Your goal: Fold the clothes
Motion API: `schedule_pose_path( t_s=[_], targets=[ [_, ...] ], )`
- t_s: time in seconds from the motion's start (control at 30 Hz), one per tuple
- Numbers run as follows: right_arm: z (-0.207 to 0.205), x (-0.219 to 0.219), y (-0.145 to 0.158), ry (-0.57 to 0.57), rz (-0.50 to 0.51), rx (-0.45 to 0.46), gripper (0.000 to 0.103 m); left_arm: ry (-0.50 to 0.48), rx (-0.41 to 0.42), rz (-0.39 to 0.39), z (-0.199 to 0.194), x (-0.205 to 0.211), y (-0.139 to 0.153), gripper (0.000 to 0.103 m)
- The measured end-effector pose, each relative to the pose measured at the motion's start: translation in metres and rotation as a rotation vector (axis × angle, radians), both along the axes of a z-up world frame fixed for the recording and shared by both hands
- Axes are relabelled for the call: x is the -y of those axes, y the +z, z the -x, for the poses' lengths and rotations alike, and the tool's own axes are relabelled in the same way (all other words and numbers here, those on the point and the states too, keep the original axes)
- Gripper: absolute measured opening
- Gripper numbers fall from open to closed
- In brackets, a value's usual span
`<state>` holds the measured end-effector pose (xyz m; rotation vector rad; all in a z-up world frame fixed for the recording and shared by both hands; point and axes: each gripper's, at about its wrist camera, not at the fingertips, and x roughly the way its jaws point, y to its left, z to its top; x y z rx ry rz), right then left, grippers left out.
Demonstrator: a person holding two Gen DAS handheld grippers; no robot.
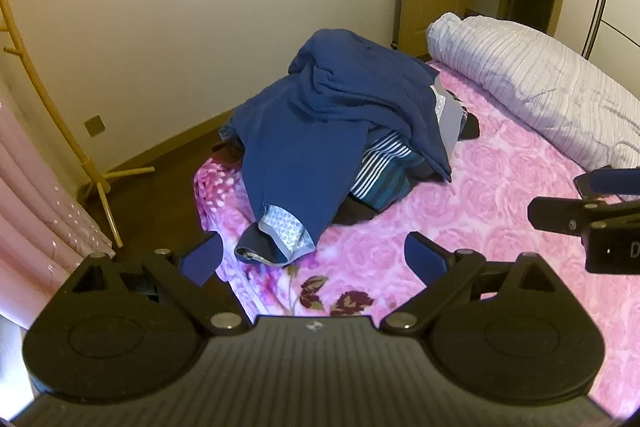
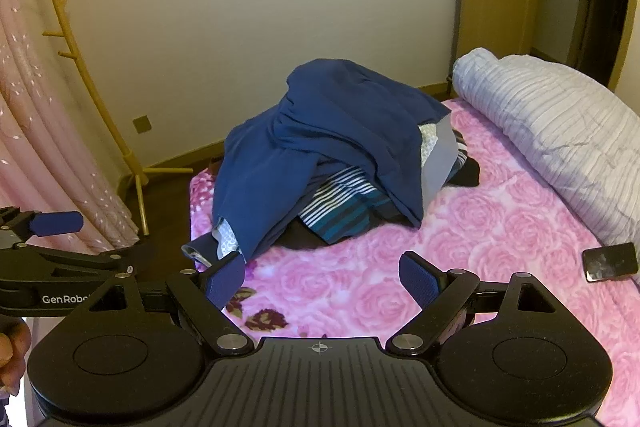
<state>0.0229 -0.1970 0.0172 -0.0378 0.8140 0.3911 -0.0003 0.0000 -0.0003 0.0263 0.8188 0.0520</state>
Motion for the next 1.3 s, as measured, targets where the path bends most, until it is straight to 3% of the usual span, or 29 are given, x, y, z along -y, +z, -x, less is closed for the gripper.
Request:
schedule_pose_path(
  t_s=[1.3],
  targets=[
    [0.004, -0.010, 0.004, 0.024, 0.041, 0.006, 0.087, 0.014, -0.018, -0.009, 0.008, -0.010, -0.003, 0.096]
  ],
)
